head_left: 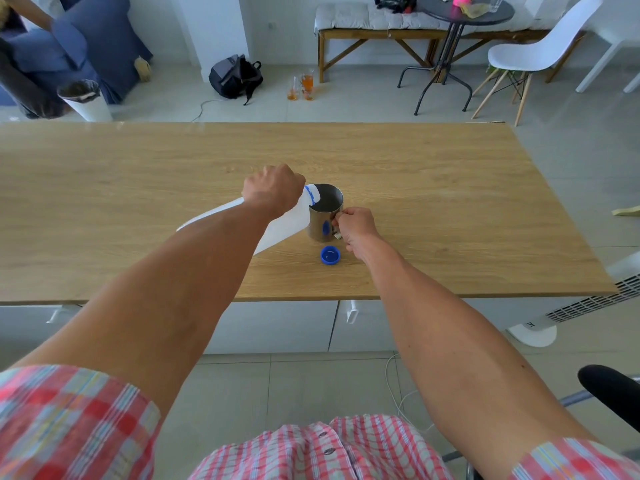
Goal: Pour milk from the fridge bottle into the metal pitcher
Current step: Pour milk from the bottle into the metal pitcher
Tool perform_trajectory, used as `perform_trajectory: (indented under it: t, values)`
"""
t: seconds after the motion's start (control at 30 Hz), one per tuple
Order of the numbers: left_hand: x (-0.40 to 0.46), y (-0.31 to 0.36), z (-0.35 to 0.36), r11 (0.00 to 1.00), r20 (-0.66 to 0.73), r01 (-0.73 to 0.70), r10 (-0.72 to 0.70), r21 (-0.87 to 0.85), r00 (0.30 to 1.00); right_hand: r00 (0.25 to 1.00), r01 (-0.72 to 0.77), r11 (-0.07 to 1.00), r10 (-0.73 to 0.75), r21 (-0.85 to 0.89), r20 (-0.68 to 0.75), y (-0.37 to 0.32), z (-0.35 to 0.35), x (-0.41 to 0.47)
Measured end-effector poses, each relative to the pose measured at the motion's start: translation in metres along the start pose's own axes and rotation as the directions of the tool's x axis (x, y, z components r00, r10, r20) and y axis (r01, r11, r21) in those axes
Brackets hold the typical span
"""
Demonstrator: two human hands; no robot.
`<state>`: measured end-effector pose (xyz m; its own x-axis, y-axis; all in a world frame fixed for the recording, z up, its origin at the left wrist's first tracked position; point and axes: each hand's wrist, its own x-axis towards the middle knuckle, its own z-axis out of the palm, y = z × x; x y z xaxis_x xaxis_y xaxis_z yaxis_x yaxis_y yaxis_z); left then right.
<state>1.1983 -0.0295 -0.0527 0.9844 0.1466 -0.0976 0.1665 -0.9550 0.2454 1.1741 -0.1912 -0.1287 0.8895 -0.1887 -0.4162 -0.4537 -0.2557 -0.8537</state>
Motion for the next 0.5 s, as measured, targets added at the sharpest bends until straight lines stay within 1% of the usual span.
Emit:
perform_trajectory:
  t: [0.5]
  values:
    - [0.0046, 0.0033, -0.002, 0.99, -0.016, -0.058, 0.061, 0.129, 0.998, 1.0, -0.004, 1.0, 0.004, -0.003, -0.002, -0.0009, -0.0008, -0.0001]
